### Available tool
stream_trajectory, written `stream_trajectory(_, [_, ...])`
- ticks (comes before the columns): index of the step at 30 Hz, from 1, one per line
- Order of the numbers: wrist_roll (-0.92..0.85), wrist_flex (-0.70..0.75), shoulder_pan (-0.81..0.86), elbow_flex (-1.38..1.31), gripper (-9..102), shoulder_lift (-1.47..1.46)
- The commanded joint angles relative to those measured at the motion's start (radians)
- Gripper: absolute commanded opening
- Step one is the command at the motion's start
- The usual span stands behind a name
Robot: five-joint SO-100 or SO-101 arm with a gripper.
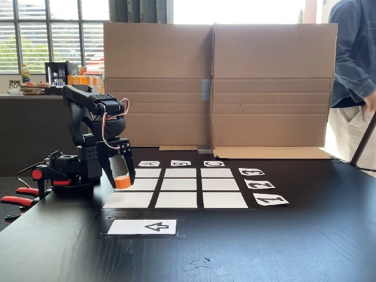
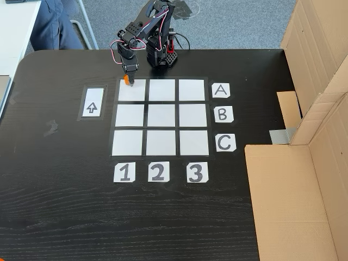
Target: Pick up the round, orange token and place it in the grid on square A1.
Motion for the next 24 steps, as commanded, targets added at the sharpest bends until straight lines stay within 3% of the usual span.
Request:
stream_trajectory(1, [0.051,-0.029,-0.02,0.018,8,0.04])
stream_trajectory(24, [0.192,-0.17,-0.021,0.071,8,-0.101])
